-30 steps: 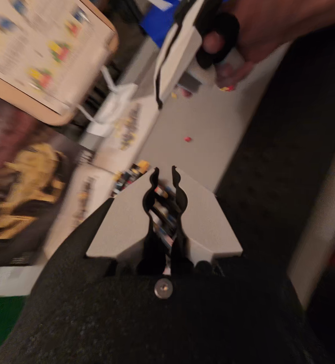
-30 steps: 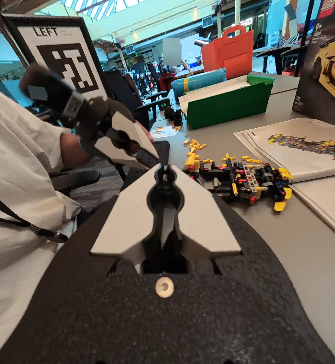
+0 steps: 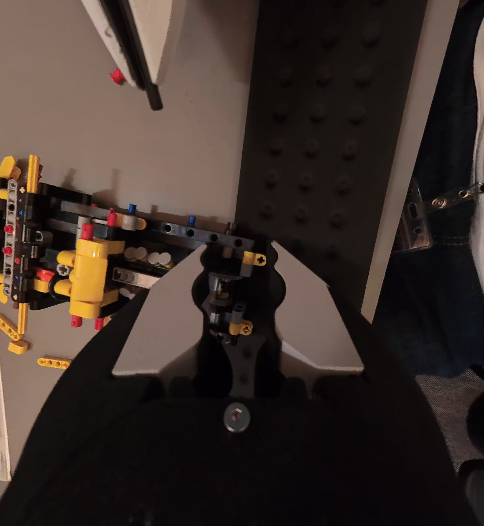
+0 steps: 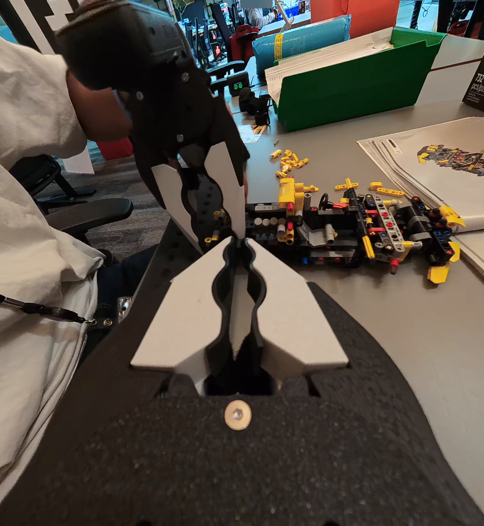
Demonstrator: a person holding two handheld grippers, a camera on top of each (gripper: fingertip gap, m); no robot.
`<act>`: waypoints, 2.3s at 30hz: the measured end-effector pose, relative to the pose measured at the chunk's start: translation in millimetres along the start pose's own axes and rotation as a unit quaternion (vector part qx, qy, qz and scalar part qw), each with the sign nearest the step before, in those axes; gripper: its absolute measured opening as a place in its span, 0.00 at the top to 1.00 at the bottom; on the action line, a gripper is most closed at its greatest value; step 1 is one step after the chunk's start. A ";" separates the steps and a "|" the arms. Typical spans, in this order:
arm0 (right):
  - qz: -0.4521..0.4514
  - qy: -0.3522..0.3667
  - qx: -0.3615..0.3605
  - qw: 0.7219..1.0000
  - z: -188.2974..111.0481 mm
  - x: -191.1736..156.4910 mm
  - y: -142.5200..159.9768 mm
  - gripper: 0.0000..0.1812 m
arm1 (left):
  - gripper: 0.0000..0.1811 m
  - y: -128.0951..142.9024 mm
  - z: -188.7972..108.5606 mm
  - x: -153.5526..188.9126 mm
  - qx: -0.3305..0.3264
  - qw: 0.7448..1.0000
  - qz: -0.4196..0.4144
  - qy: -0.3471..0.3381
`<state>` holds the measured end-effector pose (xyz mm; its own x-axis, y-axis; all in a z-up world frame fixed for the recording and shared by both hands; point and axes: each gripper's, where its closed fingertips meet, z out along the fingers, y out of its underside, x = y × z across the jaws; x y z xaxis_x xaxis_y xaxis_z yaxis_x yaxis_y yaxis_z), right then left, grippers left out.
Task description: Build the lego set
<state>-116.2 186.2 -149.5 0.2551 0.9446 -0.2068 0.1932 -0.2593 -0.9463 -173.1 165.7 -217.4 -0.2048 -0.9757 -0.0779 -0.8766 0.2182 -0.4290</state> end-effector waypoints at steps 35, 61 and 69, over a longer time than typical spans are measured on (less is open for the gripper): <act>-0.137 0.025 -0.098 0.985 31.1 -18.7 33.1 0.99 | 0.93 54.6 -49.8 16.0 0.101 0.951 -0.231 -0.178; -0.192 0.144 0.000 0.971 56.6 -52.1 -23.6 0.98 | 0.95 8.6 -84.3 4.4 0.144 0.897 -0.406 0.099; -0.203 0.154 -0.055 0.966 74.3 -58.6 -22.8 0.98 | 0.95 0.4 -79.8 12.7 0.196 0.870 -0.432 0.134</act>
<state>-205.9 151.7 -134.3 0.4036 0.8727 0.2747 0.4307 0.0836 -0.8986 -210.8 154.9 -146.7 0.3159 -0.7216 0.6160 -0.5483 -0.6688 -0.5022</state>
